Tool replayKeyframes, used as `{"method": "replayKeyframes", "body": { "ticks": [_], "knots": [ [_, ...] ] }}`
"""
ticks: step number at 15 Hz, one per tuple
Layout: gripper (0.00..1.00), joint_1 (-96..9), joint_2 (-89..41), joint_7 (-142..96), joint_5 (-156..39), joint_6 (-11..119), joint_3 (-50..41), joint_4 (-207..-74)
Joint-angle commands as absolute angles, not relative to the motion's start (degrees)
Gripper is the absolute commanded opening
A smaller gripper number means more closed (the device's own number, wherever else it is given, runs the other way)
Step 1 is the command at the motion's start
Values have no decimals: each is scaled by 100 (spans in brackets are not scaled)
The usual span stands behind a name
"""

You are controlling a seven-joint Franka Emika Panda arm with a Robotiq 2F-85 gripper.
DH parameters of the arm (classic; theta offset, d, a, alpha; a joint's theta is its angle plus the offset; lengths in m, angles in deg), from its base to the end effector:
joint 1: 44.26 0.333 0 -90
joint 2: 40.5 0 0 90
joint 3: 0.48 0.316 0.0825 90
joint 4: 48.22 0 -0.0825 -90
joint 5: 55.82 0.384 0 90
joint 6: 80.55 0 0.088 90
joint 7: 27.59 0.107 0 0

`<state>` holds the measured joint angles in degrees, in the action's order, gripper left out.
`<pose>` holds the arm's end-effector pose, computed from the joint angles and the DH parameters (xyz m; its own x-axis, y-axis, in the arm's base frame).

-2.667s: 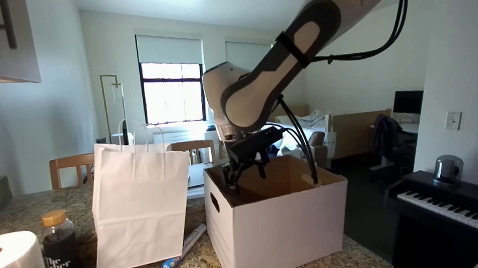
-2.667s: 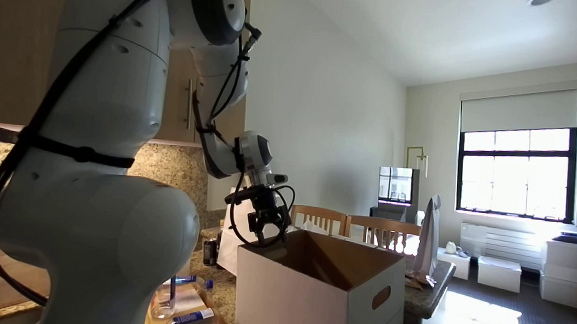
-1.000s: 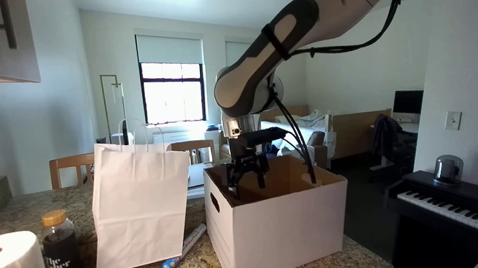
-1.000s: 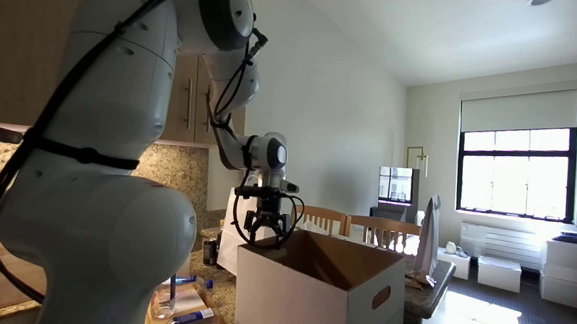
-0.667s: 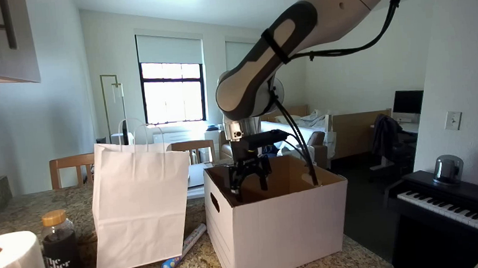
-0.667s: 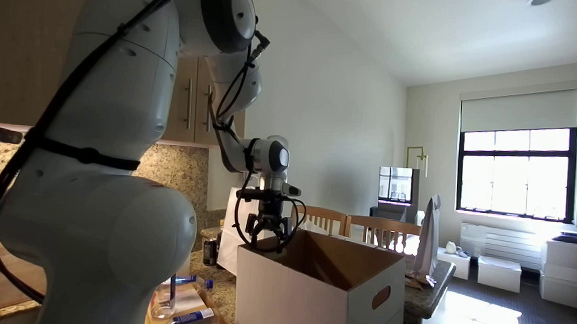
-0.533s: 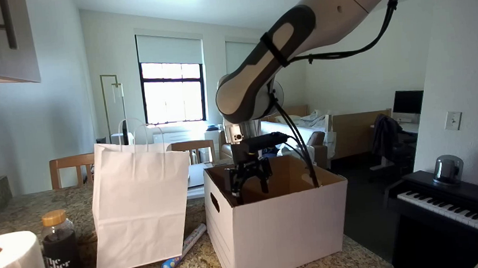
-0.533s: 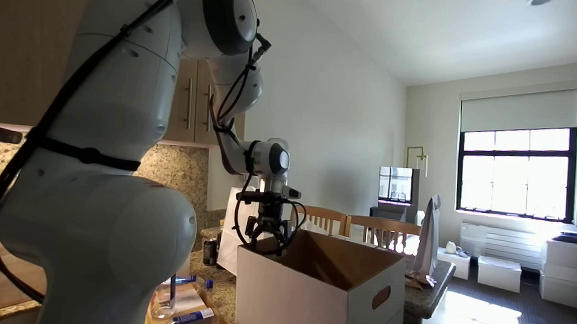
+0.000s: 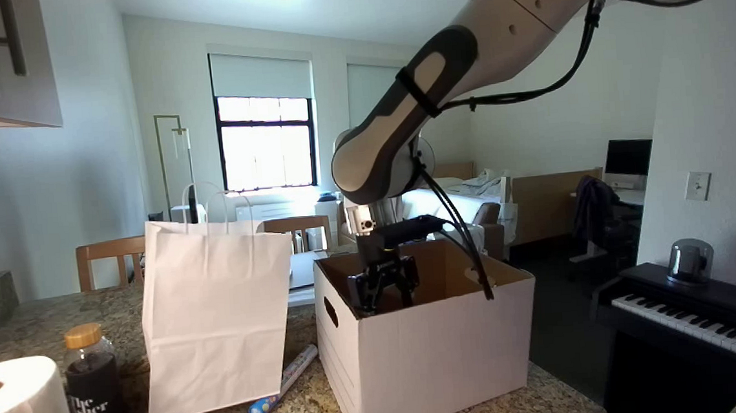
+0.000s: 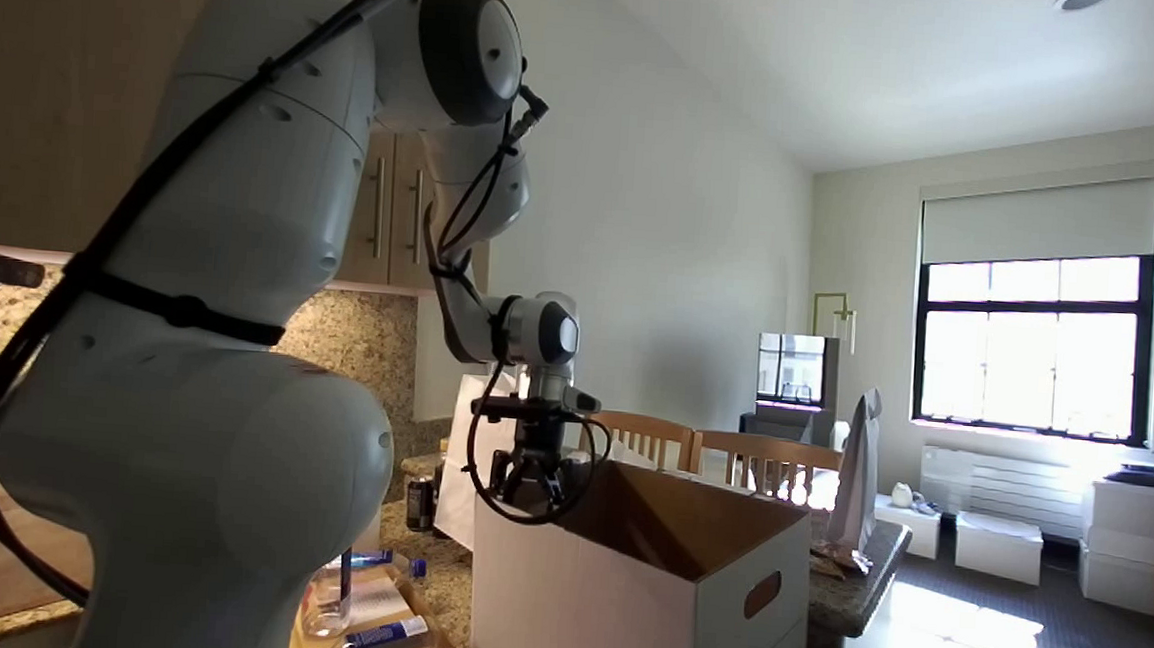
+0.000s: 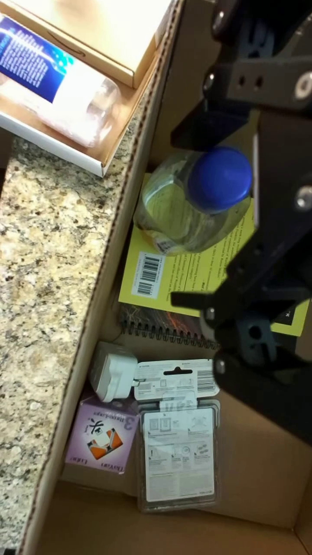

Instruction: Remove the bottles from the box and put them on the table

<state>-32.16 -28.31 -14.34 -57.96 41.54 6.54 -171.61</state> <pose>0.5068 0.1737 0.2842 0.9673 0.1167 -0.2252 0.1318 -0.9898 0.0534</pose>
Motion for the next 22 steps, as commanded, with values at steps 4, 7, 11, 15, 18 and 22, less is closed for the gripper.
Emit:
{"method": "replayKeyframes", "body": {
  "ticks": [4, 7, 11, 15, 18, 22],
  "knots": [
    [33, -3217, -2815, -1502, -5961, 4235, 699, -17220],
    [15, -3204, -2789, -1487, -6041, 4249, 708, -17224],
    [5, -3203, -2797, -1490, -6148, 4289, 707, -17250],
    [31, -3208, -2821, -1507, -6211, 4311, 713, -17271],
    [48, -3206, -2827, -1542, -6220, 4372, 725, -17286],
    [74, -3186, -2812, -1538, -6292, 4399, 744, -17275]
  ]
}}
